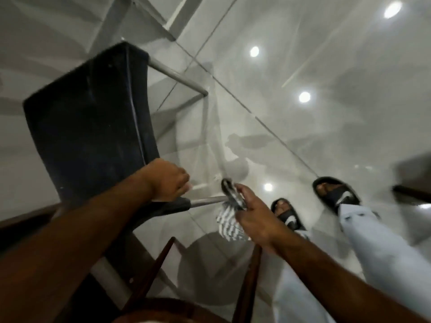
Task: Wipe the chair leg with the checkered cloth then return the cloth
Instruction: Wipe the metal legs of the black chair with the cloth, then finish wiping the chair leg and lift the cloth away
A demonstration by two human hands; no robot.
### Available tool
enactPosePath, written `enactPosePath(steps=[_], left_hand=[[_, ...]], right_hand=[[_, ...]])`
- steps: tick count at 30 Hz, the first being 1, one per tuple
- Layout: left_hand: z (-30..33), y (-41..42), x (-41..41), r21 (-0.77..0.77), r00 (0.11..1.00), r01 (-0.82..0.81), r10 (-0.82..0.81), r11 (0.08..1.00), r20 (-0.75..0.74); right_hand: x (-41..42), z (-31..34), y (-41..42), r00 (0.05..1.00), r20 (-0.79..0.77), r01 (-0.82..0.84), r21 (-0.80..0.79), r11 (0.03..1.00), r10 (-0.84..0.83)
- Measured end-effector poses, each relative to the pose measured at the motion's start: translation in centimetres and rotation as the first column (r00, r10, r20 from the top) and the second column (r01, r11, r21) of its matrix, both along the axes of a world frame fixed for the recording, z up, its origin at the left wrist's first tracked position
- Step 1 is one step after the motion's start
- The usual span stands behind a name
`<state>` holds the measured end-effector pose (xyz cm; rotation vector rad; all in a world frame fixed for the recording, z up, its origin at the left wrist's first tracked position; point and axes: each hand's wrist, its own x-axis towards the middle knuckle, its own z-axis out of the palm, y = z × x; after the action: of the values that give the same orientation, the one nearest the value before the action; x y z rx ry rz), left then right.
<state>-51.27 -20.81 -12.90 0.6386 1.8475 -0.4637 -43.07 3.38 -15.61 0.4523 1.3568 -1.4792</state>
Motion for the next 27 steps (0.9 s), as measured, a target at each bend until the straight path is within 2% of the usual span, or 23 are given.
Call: enactPosePath(steps=[2, 4, 7, 8, 10, 11, 12, 14, 16, 17, 19, 20, 22, 24, 27], left_hand=[[1.9, 5.5, 0.5, 0.065, 0.970, -0.240, 0.242, 0.968, -0.010], [4.6, 11.0, 2.2, 0.257, 0.911, -0.400, 0.413, 0.880, 0.004], [11.0, 18.8, 5.5, 0.587, 0.816, -0.455, 0.577, 0.669, -0.025], [13.4, 20.8, 6.2, 0.652, 0.773, -0.445, 0.631, 0.614, -0.065], [16.4, 23.2, 7.6, 0.706, 0.659, -0.486, 0.746, 0.516, -0.091], [18.3, 24.1, 8.0, 0.733, 0.566, -0.519, 0.820, 0.440, -0.092], [20.6, 24.6, 8.5, 0.774, 0.434, -0.532, 0.896, 0.342, -0.098], [24.6, 25.5, 9.1, 0.875, 0.095, -0.477, 0.994, 0.086, -0.046], [28.8, 25.6, 9.9, 0.910, -0.250, -0.346, 0.957, -0.230, 0.147], [30.6, 25.3, 10.6, 0.895, -0.365, -0.254, 0.893, -0.368, 0.264], [33.5, 24.7, 12.1, 0.826, -0.516, -0.052, 0.724, -0.561, 0.458], [34.8, 24.3, 13.1, 0.782, -0.571, 0.061, 0.621, -0.621, 0.537], [36.7, 23.1, 15.8, 0.668, -0.592, 0.263, 0.431, -0.696, 0.681], [37.7, 22.4, 18.6, 0.522, -0.556, 0.417, 0.245, -0.744, 0.794], [37.4, 21.2, 24.2, 0.382, -0.503, 0.573, 0.057, -0.725, 0.862]], right_hand=[[-2.3, 3.4, 4.4, 1.000, 0.012, 0.004, 0.086, 0.996, -0.005], [-4.6, 6.7, 8.0, 0.999, 0.019, 0.039, 0.085, 0.996, -0.041], [-7.4, 13.4, 11.6, 0.990, -0.019, 0.144, 0.057, 0.988, -0.143], [-8.2, 16.1, 12.4, 0.976, -0.009, 0.217, 0.029, 0.976, -0.217], [-8.8, 19.6, 12.7, 0.936, 0.126, 0.340, -0.076, 0.937, -0.329], [-9.2, 21.7, 12.7, 0.925, 0.201, 0.347, -0.112, 0.931, -0.321], [-9.4, 24.0, 12.4, 0.928, 0.239, 0.328, -0.161, 0.931, -0.286], [-9.7, 27.8, 11.6, 0.974, 0.154, 0.197, -0.228, 0.953, -0.164], [-9.8, 31.7, 10.5, 1.000, 0.011, -0.010, -0.247, 0.969, 0.013], [-9.5, 33.4, 9.9, 0.991, -0.053, -0.131, -0.242, 0.961, 0.122], [-8.7, 36.4, 8.4, 0.935, -0.173, -0.343, -0.209, 0.916, 0.311], [-8.2, 37.7, 7.5, 0.902, -0.224, -0.409, -0.177, 0.895, 0.368], [-6.8, 39.5, 5.5, 0.863, -0.278, -0.472, -0.150, 0.869, 0.421], [-5.6, 40.3, 3.7, 0.847, -0.227, -0.521, -0.178, 0.835, 0.480], [-2.6, 41.2, 0.6, 0.734, -0.224, -0.676, -0.154, 0.721, 0.641]])
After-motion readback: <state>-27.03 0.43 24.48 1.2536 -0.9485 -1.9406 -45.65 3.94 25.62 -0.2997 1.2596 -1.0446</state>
